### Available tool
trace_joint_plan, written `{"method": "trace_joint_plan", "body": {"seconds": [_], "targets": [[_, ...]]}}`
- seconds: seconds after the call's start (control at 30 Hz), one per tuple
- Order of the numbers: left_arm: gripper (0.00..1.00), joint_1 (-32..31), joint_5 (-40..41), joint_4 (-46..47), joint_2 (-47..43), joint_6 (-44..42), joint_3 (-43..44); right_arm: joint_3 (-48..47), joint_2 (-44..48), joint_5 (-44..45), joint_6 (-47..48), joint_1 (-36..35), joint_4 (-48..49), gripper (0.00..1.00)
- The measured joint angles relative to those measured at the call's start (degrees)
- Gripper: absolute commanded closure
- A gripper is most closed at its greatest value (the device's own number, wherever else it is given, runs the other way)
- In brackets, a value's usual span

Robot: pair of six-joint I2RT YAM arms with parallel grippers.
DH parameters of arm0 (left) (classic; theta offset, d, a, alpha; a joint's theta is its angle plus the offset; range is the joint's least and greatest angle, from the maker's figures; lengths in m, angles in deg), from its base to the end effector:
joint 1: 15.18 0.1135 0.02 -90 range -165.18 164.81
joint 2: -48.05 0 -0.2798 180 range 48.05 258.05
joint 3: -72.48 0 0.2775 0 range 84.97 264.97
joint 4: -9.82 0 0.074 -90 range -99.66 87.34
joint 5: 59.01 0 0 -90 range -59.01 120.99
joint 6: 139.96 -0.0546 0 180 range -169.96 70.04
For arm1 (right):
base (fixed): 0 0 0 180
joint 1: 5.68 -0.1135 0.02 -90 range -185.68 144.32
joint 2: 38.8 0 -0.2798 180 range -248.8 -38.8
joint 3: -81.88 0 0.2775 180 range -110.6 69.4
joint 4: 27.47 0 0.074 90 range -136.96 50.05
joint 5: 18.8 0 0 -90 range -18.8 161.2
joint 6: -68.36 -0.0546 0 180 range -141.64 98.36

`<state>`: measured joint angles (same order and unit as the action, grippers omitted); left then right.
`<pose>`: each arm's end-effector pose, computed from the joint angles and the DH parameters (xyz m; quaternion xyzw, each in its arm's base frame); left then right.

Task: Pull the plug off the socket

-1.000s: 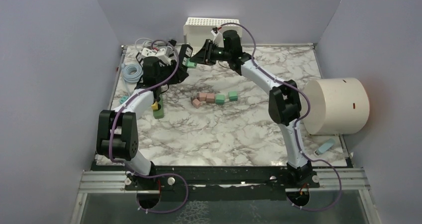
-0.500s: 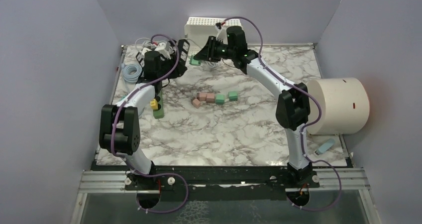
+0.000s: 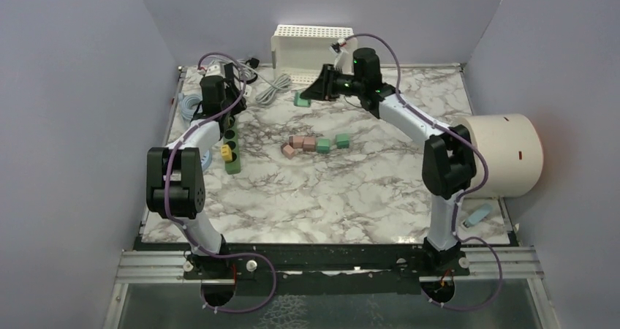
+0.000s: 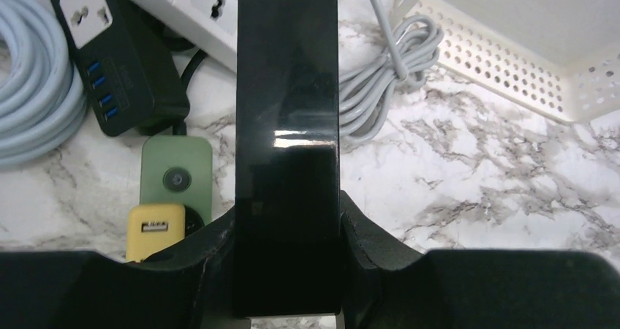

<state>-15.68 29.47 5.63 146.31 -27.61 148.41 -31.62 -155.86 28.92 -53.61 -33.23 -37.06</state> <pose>0.4319 -0.0052 0.2276 -0.1543 0.8363 -0.1153 0.5134 0.4579 0.2803 0.3194 -0.1958 0.7388 0.5330 0.3630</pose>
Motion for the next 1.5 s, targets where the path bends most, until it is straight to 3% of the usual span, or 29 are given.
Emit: {"method": "trace_joint_plan", "body": {"seconds": [0.23,0.33,0.57,0.67,0.77,0.83,0.93,0.97,1.0,1.2,1.3,1.37,1.5], "targets": [[1.00,0.48,-2.60,-1.29,5.22,-3.21,11.56,34.86,14.71,14.23,0.52,9.73,1.31,0.99],[1.00,1.70,-4.85,-2.60,9.88,-4.44,19.34,46.38,21.53,21.75,0.61,10.58,1.60,0.99],[0.97,6.19,-9.64,-3.96,21.53,-5.35,30.88,53.48,26.49,31.89,1.18,9.35,4.83,0.99],[0.84,7.67,-11.58,-5.68,26.91,-5.46,35.91,53.51,25.49,34.40,0.63,9.35,6.27,0.99],[0.60,8.61,-13.60,-8.00,31.85,-5.46,41.57,53.59,23.65,36.65,-0.26,9.35,7.82,0.97],[0.39,9.07,-15.28,-8.70,33.83,-5.46,44.28,53.94,22.62,37.68,-0.66,9.35,8.68,0.90],[0.20,9.75,-16.92,-9.33,34.88,-5.42,47.65,54.18,20.81,38.29,-1.22,9.35,9.88,0.79],[0.05,9.99,-17.57,-9.68,34.88,-5.51,48.54,54.21,20.39,38.32,-1.38,9.35,10.75,0.75],[0.02,10.27,-18.34,-9.68,34.75,-5.68,49.35,54.21,20.02,38.36,-1.44,9.35,11.58,0.70],[0.01,11.26,-20.61,-10.75,28.17,-6.03,45.00,54.16,18.05,38.32,-1.38,9.35,15.06,0.39],[0.01,11.28,-19.91,-11.52,21.44,-6.60,40.24,54.21,17.31,38.45,-0.90,9.35,14.82,0.29],[0.01,11.26,-19.17,-11.50,15.96,-6.75,35.78,54.25,17.40,39.01,-0.92,9.35,14.73,0.23],[0.01,11.23,-18.71,-10.71,3.34,-6.51,23.28,54.25,17.88,41.51,-0.87,9.35,14.49,0.21]]}}
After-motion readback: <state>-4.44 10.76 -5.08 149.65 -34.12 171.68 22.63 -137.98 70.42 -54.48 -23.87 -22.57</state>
